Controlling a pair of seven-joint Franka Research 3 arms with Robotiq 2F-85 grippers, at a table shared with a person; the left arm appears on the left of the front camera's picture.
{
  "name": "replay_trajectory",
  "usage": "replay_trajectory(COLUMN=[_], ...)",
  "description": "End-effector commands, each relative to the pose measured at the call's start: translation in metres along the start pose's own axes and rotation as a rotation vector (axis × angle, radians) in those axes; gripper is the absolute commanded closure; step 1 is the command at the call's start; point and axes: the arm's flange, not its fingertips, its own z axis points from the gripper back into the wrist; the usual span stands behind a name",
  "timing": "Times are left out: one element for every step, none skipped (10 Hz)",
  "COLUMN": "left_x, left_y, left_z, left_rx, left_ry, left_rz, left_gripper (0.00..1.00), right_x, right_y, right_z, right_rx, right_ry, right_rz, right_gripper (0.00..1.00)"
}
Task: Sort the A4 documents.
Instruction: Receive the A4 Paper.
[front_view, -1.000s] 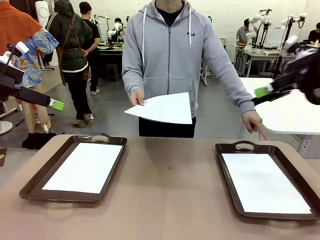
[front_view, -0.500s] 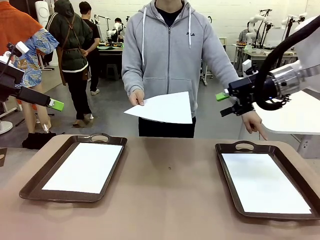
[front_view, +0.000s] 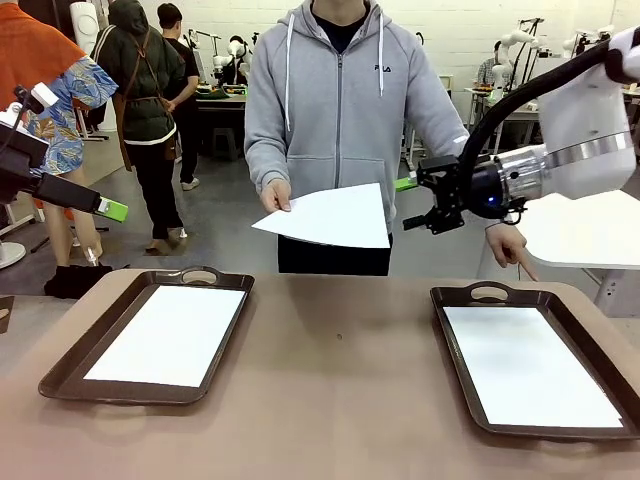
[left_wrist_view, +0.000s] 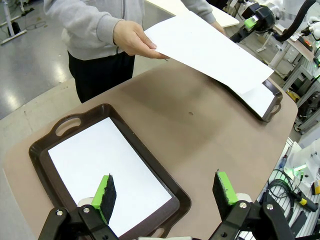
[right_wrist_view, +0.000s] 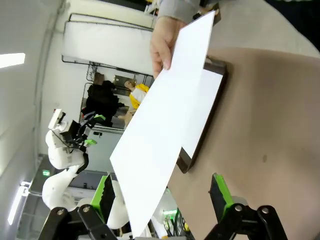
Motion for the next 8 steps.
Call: replay_trajectory(left_x=[0.0, 0.0, 0.0, 0.0, 0.0, 0.0, 0.0, 0.0], left_y=[0.0, 0.0, 0.0, 0.0, 0.0, 0.0, 0.0, 0.0], left_z=[-0.001, -0.001, -0.001, -0.001, -0.001, -0.001, -0.001, -0.001], left_rx=[0.001, 0.001, 0.001, 0.001, 0.001, 0.001, 0.001, 0.001], left_ry=[-0.002, -0.002, -0.002, -0.002, -0.002, -0.002, -0.002, -0.002], left_rz=[-0.002, -0.002, -0.002, -0.002, -0.002, -0.002, -0.002, -0.002], left_gripper=[0.0, 0.0, 0.0, 0.0, 0.0, 0.0, 0.0, 0.0], right_x=[0.01, 0.011, 0.012, 0.012, 0.013, 0.013, 0.014, 0.014], right_y=[-0.004, -0.008, -0.008, -0.006, -0.004, -0.003, -0.003, -0.003], right_z=[-0.021, -0.029, -0.038, -0.045, -0.051, -0.056, -0.058, -0.06], right_rx=[0.006, 0.017, 0.026, 0.035, 0.058, 0.076, 0.095, 0.111], right_ry=[0.002, 0.007, 0.011, 0.008, 0.003, 0.013, 0.014, 0.013], right_rz=[-0.049, -0.073, -0.079, -0.078, -0.074, -0.071, -0.079, -0.092], right_gripper=[0.0, 0.0, 0.0, 0.0, 0.0, 0.0, 0.0, 0.0])
